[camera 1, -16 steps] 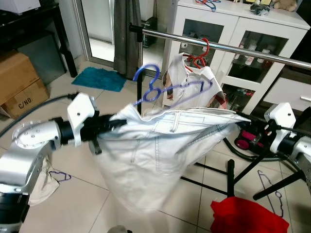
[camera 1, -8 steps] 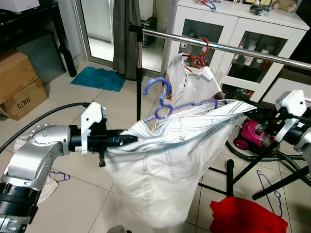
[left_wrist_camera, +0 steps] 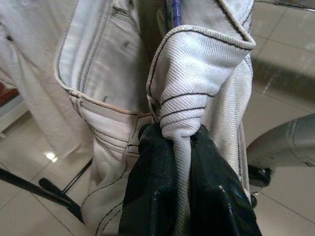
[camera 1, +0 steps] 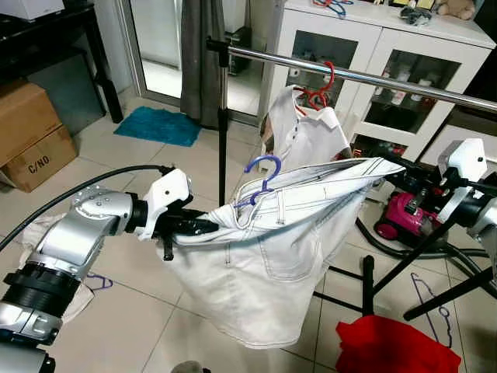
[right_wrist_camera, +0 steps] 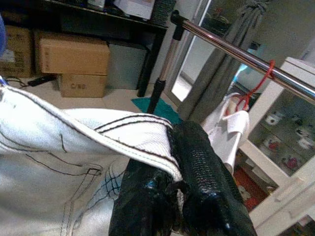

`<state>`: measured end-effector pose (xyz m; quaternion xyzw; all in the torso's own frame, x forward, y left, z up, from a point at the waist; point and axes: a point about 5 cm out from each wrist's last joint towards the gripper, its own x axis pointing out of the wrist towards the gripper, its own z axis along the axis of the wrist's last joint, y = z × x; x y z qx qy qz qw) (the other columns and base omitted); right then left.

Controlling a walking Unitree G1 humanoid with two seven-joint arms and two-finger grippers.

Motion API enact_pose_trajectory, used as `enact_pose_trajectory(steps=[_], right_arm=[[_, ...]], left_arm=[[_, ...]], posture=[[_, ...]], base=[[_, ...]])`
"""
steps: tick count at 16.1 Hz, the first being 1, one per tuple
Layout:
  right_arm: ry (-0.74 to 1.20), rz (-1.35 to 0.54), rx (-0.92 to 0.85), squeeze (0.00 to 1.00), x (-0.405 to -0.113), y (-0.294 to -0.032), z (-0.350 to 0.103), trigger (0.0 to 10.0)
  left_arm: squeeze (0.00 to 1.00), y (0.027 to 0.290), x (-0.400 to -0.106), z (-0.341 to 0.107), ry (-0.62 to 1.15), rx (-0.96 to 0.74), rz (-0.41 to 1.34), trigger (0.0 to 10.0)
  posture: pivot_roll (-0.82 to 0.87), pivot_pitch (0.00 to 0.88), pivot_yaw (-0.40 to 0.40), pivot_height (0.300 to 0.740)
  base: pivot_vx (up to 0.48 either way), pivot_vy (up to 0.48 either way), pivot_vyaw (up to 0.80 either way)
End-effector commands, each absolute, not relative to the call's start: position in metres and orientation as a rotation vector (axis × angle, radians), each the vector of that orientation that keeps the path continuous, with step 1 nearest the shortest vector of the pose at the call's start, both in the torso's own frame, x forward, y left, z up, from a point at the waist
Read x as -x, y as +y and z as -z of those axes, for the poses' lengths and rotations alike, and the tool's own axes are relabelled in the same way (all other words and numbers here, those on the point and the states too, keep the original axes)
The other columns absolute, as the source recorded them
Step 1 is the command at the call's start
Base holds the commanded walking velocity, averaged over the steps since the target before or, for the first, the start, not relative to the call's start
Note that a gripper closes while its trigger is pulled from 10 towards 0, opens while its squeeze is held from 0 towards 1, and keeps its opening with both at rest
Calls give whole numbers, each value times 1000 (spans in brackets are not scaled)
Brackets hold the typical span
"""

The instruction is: Hang hanger

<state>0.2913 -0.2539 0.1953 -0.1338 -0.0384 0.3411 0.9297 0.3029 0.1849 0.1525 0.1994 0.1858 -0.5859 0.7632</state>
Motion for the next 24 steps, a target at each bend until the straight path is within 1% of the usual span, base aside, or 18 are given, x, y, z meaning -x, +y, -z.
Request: enact_pose_trajectory(steps=[1, 2, 4, 5, 7, 10, 12, 14, 18, 22, 23, 24], right_arm=[[-192, -657, 288, 0, -292, -263, -227, 0], [-171, -754, 290, 0, -293, -255, -234, 0], [-61, -915, 339, 0, -302, -233, -241, 0], [-49, -927, 340, 0, -304, -230, -242, 0], [-17, -995, 329, 0, -319, -213, -248, 0], [146, -1100, 288, 0, -334, -198, -236, 0], [288, -1106, 306, 0, -343, -187, -212, 0], [396, -1119, 283, 0, -344, -178, -182, 0], [537, -1081, 230, 0, -339, -172, -139, 0], [631, -1086, 202, 0, -327, -176, -106, 0], [616, -1118, 198, 0, -323, -176, -104, 2667], [569, -1159, 134, 0, -320, -171, -108, 10000]], left_arm=[[0, 196, -300, -142, 509, -489, 1276, 0], [0, 191, -296, -141, 519, -534, 1386, 0], [0, 181, -294, -149, 452, -679, 1504, 0], [0, 180, -294, -150, 444, -695, 1517, 0], [0, 171, -292, -156, 437, -707, 1581, 0], [0, 164, -288, -159, 386, -779, 1662, 0], [0, 151, -288, -173, 238, -842, 1692, 0], [0, 138, -286, -193, 73, -879, 1701, 0], [0, 126, -278, -216, -89, -912, 1722, 0], [0, 123, -279, -224, -160, -888, 1682, 0], [0, 123, -280, -226, -176, -873, 1662, 0], [0, 124, -282, -230, -200, -843, 1632, 0]], posture=[[94, 0, -60, 740], [88, 0, -54, 740], [80, 0, -47, 740], [80, 0, -47, 740], [90, 0, -64, 740], [97, 0, -76, 740], [104, 0, -86, 740], [110, 0, -87, 740], [114, 0, -82, 740], [113, 0, -79, 740], [113, 0, -79, 740], [109, 0, -76, 740]], base=[[0, 0, 0], [0, 0, 0], [0, 0, 0], [0, 0, 0], [0, 0, 0], [0, 0, 0], [0, 0, 0], [0, 0, 0], [0, 0, 0], [0, 0, 0], [0, 0, 0], [0, 0, 0]])
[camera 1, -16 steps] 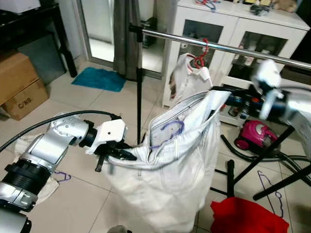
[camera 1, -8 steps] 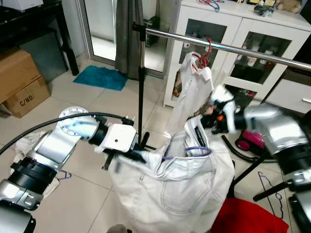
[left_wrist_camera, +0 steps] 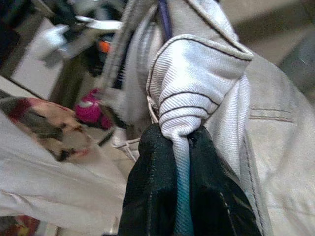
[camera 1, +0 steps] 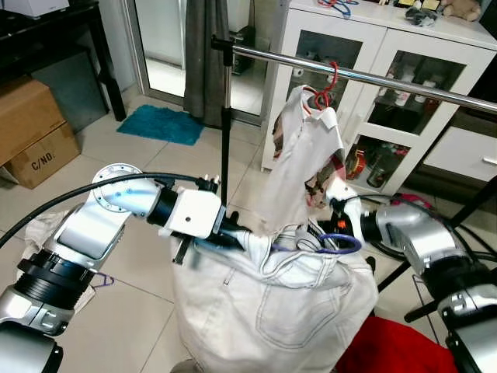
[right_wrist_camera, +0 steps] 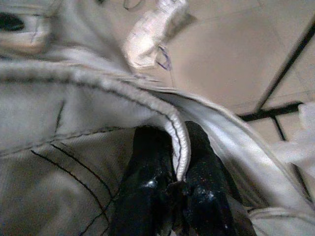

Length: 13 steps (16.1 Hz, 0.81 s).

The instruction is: Hang hanger

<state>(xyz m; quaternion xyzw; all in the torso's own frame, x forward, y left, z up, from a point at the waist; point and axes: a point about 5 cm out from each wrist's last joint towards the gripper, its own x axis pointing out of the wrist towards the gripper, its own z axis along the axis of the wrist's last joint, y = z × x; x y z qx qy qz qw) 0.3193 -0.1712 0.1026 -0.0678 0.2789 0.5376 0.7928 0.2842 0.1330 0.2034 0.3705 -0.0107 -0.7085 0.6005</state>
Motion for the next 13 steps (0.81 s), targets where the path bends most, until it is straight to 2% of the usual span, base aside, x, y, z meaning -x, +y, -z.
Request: enact_pose_trajectory(steps=[1, 2, 7, 13], right_arm=[[544, -1179, 71, 0, -320, -169, -112, 10000], [529, -1179, 41, 1000, -321, -170, -116, 10000], [567, -1223, 65, 1000, -314, -181, -120, 10000], [567, -1223, 65, 1000, -314, -181, -120, 10000]], left_arm=[[0, 124, -282, -231, -205, -824, 1616, 0], [0, 125, -283, -230, -203, -821, 1607, 0], [0, 128, -284, -230, -204, -782, 1578, 0], [0, 128, -284, -230, -204, -782, 1578, 0]], posture=[[109, 0, -76, 740], [109, 0, -76, 740], [110, 0, -80, 740], [110, 0, -80, 740]], base=[[0, 0, 0], [0, 0, 0], [0, 0, 0], [0, 0, 0]])
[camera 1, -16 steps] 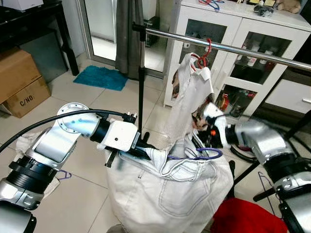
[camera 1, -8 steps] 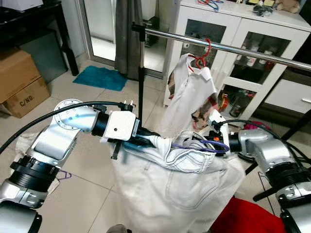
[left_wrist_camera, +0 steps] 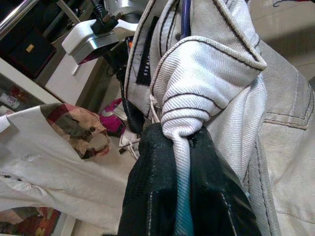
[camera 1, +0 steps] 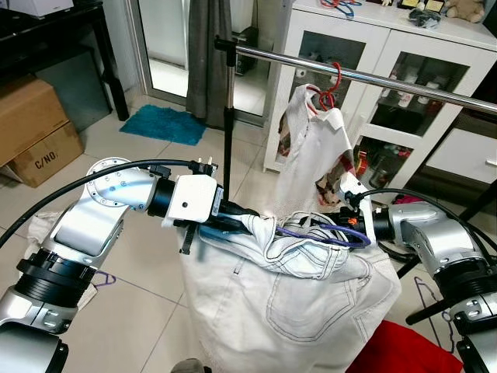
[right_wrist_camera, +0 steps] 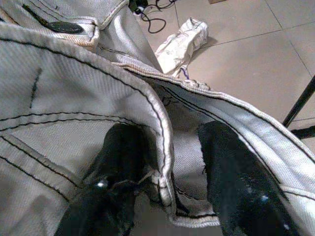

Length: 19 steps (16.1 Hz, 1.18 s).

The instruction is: Hang hanger

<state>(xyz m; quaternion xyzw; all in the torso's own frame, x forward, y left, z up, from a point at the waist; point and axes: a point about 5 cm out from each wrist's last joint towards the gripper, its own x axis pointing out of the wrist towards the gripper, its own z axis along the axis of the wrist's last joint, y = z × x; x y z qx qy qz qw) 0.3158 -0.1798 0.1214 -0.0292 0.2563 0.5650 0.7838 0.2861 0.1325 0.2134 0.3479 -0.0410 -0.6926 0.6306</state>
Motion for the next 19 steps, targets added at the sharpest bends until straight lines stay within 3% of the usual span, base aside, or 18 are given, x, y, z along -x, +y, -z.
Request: enact_pose_trajectory(steps=[1, 10, 11, 13, 19], right_arm=[[567, -1223, 65, 1000, -314, -181, -120, 10000], [567, -1223, 65, 1000, -314, -181, -120, 10000], [534, -1147, 84, 1000, -311, -209, -133, 10000], [473, -1062, 97, 1000, -306, -242, -152, 10000], [490, -1080, 118, 1000, -299, -249, -155, 10000]], left_arm=[[0, 128, -284, -230, -204, -782, 1578, 0], [0, 128, -284, -230, -204, -782, 1578, 0], [0, 138, -285, -221, -130, -725, 1556, 0], [0, 152, -286, -208, -35, -656, 1525, 0], [0, 155, -287, -207, -13, -651, 1516, 0]], posture=[[110, 0, -80, 740], [110, 0, -80, 740], [95, 0, -65, 740], [96, 0, -63, 740], [96, 0, -62, 740]], base=[[0, 0, 0], [0, 0, 0], [0, 0, 0], [0, 0, 0], [0, 0, 0]])
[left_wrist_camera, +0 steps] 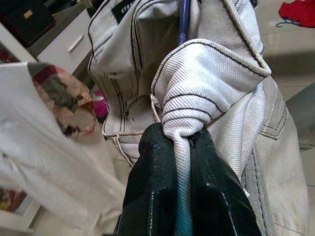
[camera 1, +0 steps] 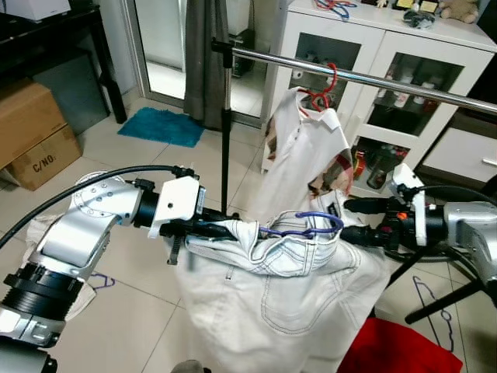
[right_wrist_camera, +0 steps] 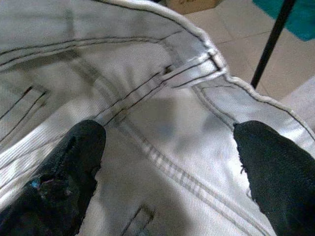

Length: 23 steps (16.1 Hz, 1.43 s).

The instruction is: Hang hanger

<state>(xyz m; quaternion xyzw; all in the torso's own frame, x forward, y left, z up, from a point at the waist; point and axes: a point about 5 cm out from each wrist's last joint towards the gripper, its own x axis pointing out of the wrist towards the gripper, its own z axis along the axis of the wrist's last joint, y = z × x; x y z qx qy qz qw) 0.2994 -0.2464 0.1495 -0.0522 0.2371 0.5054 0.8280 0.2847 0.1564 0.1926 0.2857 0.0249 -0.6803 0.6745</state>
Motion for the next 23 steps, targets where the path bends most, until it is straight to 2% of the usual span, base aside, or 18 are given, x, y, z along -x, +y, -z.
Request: enact_pose_trajectory(steps=[1, 2, 4, 5, 7, 8, 9, 10, 11, 14, 18, 23], right_arm=[[485, -1006, 180, 1000, -300, -262, -160, 10000], [481, -971, 203, 1000, -302, -267, -161, 10000], [460, -831, 264, 1000, -305, -292, -170, 10000], [439, -819, 253, 1000, -300, -305, -181, 10000], [418, -844, 227, 1000, -294, -310, -189, 10000], [393, -917, 203, 1000, -285, -308, -199, 10000], [355, -993, 163, 922, -277, -299, -207, 10000], [318, -1047, 140, 0, -271, -287, -211, 10000], [287, -1084, 131, 0, -268, -275, -213, 10000], [269, -983, 112, 0, -276, -246, -203, 10000], [242, -981, 41, 0, -275, -210, -201, 10000], [289, -1114, 1, 0, -257, -178, -193, 10000]], left_arm=[[0, 158, -288, -207, -5, -637, 1502, 0], [0, 158, -288, -207, -3, -631, 1498, 0], [0, 161, -289, -208, -4, -588, 1477, 0], [0, 163, -290, -207, 3, -563, 1459, 0], [0, 165, -291, -206, 10, -543, 1441, 0], [0, 168, -293, -205, 16, -531, 1420, 0], [0, 171, -295, -205, 20, -520, 1398, 0], [0, 172, -296, -205, 22, -513, 1391, 0], [0, 173, -296, -205, 25, -510, 1393, 0], [0, 169, -295, -204, 23, -499, 1413, 0], [0, 165, -295, -205, 16, -494, 1422, 0], [0, 163, -295, -210, -7, -482, 1427, 0]], posture=[[95, 0, -65, 740], [95, 0, -65, 740], [93, 0, -66, 740], [92, 0, -67, 740], [92, 0, -67, 740], [87, 0, -70, 740], [84, 0, -69, 740], [82, 0, -68, 740], [78, 0, -64, 740], [76, 0, -62, 740], [83, 0, -65, 740], [86, 0, -66, 740]], base=[[0, 0, 0], [0, 0, 0], [0, 0, 0], [0, 0, 0], [0, 0, 0], [0, 0, 0], [0, 0, 0], [0, 0, 0], [0, 0, 0], [0, 0, 0], [0, 0, 0], [0, 0, 0]])
